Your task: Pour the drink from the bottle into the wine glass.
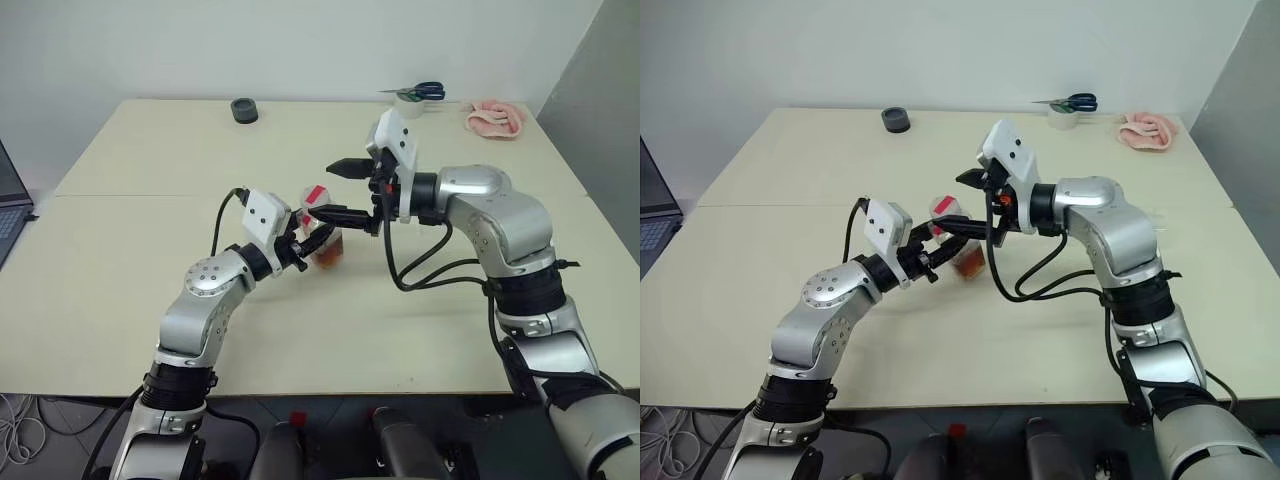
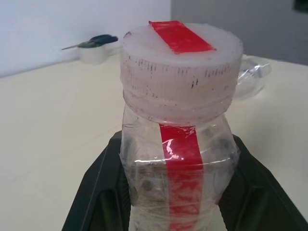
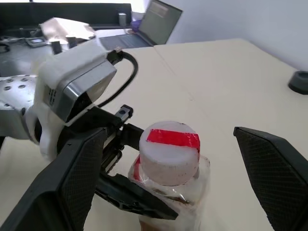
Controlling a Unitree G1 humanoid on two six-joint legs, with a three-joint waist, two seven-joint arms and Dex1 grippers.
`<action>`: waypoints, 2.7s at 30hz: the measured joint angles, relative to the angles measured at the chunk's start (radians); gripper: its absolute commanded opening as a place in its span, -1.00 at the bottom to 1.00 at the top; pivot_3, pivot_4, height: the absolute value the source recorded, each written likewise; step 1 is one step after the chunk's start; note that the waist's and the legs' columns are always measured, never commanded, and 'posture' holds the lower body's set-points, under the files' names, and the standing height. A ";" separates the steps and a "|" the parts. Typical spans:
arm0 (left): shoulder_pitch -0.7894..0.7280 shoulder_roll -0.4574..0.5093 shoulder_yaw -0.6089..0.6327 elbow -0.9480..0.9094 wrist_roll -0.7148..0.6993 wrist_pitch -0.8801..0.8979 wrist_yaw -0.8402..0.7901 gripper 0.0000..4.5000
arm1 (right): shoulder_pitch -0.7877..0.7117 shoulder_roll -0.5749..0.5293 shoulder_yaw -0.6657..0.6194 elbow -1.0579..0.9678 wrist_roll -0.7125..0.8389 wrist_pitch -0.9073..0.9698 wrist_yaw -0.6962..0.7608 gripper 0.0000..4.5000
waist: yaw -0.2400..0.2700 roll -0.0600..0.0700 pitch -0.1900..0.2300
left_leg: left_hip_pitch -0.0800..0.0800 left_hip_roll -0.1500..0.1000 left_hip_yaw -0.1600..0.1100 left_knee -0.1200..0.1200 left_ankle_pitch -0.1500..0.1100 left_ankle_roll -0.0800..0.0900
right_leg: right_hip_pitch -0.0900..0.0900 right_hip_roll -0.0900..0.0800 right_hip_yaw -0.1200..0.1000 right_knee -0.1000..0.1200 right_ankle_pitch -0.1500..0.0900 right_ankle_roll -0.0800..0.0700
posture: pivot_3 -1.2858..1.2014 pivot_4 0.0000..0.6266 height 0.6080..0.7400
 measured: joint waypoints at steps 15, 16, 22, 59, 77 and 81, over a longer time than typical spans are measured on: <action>-0.050 0.003 0.000 -0.008 0.020 0.086 0.034 -0.15 | 0.048 0.123 0.002 -0.062 0.008 0.126 -0.263 0.92 | 0.000 0.000 0.000 | 0.000 0.000 0.000 0.000 0.000 0.000 | 0.000 0.000 0.000 0.000 0.000 0.000 | 0.03 -0.52 1.00; -0.050 0.003 0.000 -0.014 0.020 0.091 0.034 -0.15 | 0.048 0.125 0.002 -0.058 0.009 0.126 -0.269 0.83 | 0.000 0.000 0.000 | 0.000 0.000 0.000 0.000 0.000 0.000 | 0.000 0.000 0.000 0.000 0.000 0.000 | 0.03 -0.52 1.00; -0.050 0.003 0.000 -0.033 0.019 0.101 0.033 -0.15 | 0.048 0.149 -0.019 -0.036 0.026 0.126 -0.291 -0.09 | 0.000 0.000 0.000 | 0.000 0.000 0.000 0.000 0.000 0.000 | 0.000 0.000 0.000 -0.001 0.000 0.000 | 0.03 -0.52 1.00; -0.022 0.016 0.002 -0.090 -0.005 0.122 0.010 -0.18 | -0.238 0.033 0.001 0.810 -0.001 -0.556 0.530 0.58 | -0.003 0.000 0.000 | 0.000 0.000 0.001 0.000 0.000 0.000 | 0.000 -0.001 0.000 0.000 0.003 -0.005 | 0.03 -0.52 1.00; -0.044 0.034 -0.010 -0.081 -0.026 0.122 -0.082 -0.18 | 0.077 -0.079 -0.056 0.050 0.070 -0.156 0.201 1.00 | 0.002 0.000 0.000 | 0.000 -0.001 0.000 0.000 0.000 0.000 | 0.000 -0.001 0.000 0.000 0.003 -0.004 | 0.03 -0.52 1.00; -0.052 0.037 -0.016 -0.079 -0.030 0.122 -0.112 -0.18 | 0.099 -0.122 -0.058 -0.068 0.090 -0.063 0.150 1.00 | 0.001 0.000 0.000 | 0.000 0.000 0.001 0.000 0.000 0.000 | 0.000 0.000 0.001 0.000 0.000 0.000 | 0.03 -0.52 1.00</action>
